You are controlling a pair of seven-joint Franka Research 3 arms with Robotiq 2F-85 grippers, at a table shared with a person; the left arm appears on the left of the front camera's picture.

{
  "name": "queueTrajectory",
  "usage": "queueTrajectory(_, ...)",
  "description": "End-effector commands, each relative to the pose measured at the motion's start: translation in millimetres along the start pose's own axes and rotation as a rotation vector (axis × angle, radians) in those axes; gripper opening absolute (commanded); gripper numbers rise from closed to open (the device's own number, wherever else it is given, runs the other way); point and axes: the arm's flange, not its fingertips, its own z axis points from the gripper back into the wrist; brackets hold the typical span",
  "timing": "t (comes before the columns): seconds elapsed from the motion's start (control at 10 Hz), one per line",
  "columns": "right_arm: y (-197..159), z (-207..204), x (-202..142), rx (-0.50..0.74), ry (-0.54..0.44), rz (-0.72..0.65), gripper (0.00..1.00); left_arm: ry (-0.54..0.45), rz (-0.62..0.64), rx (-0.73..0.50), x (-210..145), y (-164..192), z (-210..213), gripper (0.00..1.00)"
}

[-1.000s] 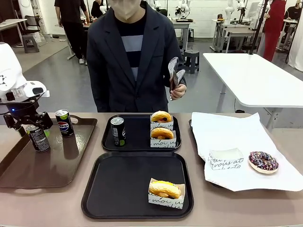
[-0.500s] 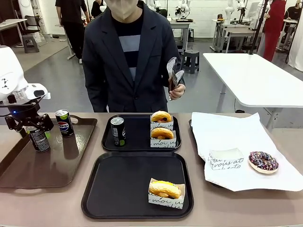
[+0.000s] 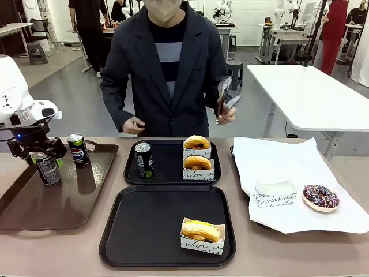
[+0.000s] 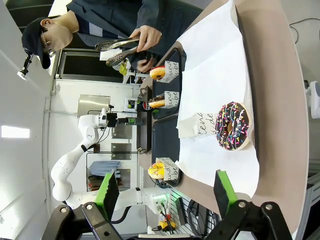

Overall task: Set up donuts and drinks on trays.
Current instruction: Pick up one Pepsi coke from the Handle tray and place it on the Flat Tray without a Pepsi coke.

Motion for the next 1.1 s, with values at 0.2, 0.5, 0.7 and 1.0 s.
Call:
queueTrajectory(0.2, 0.8, 0.5, 0.0, 0.009, -0.004, 0.003, 1.0, -0.008, -0.028, -0.061, 1.7, 3.6, 3.5, 0.36)
queueTrajectory(0.5, 0.8, 0.5, 0.0, 0.009, -0.004, 0.003, 1.0, -0.007, -0.03, -0.063, 0.8, 3.8, 5.3, 0.0)
queueTrajectory(0.7, 0.8, 0.5, 0.0, 0.009, -0.004, 0.003, 1.0, 0.0, -0.029, -0.06, 0.5, 4.0, 6.6, 0.05)
queueTrajectory(1.0, 0.8, 0.5, 0.0, 0.009, -0.004, 0.003, 1.0, 0.007, -0.051, -0.055, -4.0, 1.9, 12.8, 0.0)
